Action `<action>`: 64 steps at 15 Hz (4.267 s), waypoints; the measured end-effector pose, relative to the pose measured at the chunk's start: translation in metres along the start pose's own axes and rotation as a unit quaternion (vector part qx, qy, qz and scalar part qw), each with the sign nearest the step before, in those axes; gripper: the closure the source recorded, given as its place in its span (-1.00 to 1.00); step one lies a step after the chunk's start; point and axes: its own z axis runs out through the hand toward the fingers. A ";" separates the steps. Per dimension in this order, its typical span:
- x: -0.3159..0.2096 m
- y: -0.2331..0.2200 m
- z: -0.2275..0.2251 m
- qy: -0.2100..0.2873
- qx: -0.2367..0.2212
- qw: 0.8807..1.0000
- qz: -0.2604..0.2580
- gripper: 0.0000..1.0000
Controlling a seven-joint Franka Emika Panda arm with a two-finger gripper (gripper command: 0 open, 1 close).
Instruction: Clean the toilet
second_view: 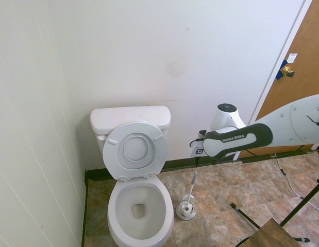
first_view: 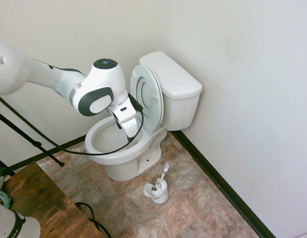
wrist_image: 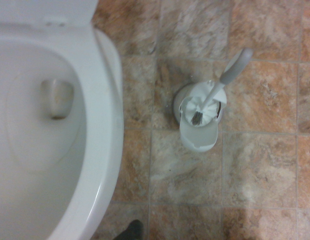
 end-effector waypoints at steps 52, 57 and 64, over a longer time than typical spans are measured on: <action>0.138 -0.064 0.317 -0.064 -0.061 0.983 0.160 1.00; 0.138 -0.064 0.317 -0.064 -0.061 0.983 0.160 1.00; 0.136 -0.041 0.318 -0.031 -0.040 0.987 0.154 1.00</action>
